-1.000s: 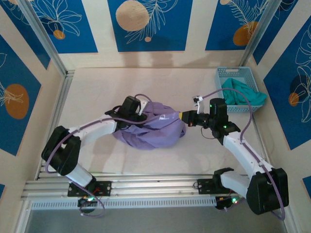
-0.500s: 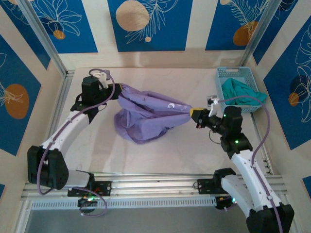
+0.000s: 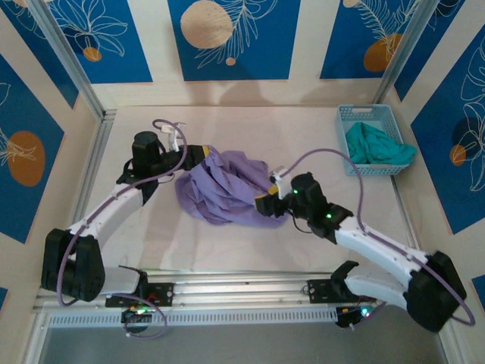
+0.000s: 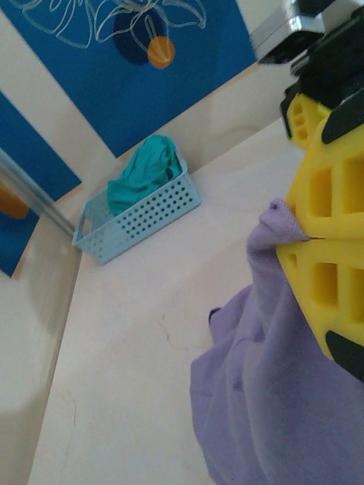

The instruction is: Fold the inside-out t-shirt

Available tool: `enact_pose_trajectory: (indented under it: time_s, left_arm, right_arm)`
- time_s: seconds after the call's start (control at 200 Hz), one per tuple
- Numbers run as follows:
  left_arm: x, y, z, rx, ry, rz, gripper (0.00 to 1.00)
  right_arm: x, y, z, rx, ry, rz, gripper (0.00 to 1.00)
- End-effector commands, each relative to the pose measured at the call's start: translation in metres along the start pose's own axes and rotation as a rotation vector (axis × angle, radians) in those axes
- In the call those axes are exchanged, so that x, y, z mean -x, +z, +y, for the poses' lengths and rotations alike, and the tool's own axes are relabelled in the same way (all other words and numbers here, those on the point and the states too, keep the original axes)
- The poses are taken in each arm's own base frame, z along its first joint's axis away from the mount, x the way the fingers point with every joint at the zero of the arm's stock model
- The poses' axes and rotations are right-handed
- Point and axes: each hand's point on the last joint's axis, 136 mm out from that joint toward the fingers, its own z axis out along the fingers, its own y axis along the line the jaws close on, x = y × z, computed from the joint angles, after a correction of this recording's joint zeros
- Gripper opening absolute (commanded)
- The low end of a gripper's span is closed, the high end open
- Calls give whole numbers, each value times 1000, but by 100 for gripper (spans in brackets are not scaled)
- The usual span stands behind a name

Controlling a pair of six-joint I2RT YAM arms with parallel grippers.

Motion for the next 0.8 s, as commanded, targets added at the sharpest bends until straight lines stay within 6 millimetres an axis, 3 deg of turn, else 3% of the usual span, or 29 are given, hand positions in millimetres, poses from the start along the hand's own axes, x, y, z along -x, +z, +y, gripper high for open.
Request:
enact_pose_trajectory:
  time_s: [0.0, 0.08, 0.2, 0.24, 0.325, 0.395, 0.63, 0.795]
  left_arm:
    - [1, -6, -32, -104, 54, -4, 0]
    - [-2, -5, -34, -103, 56, 8, 0]
    - [-5, -7, -36, -99, 60, 15, 0]
    - [-5, -8, -35, -92, 59, 15, 0]
    - [-4, -11, -26, -28, 50, 1, 0]
    - [-1, -15, -9, 84, 25, -19, 0]
    - [4, -25, 29, 269, -51, -67, 0]
    - [-34, -26, 67, 390, -93, 23, 0]
  right_arm:
    - [39, 24, 29, 96, -127, -107, 68]
    - [49, 45, 44, 137, -155, -113, 68]
    - [59, 77, 51, 168, -158, -105, 63]
    - [61, 85, 53, 176, -159, -99, 52]
    - [60, 85, 54, 182, -157, -87, 15]
    - [50, 74, 50, 161, -143, -76, 0]
    - [15, 24, 55, 186, -87, -106, 0]
    - [-7, 15, 56, 209, -67, -91, 0]
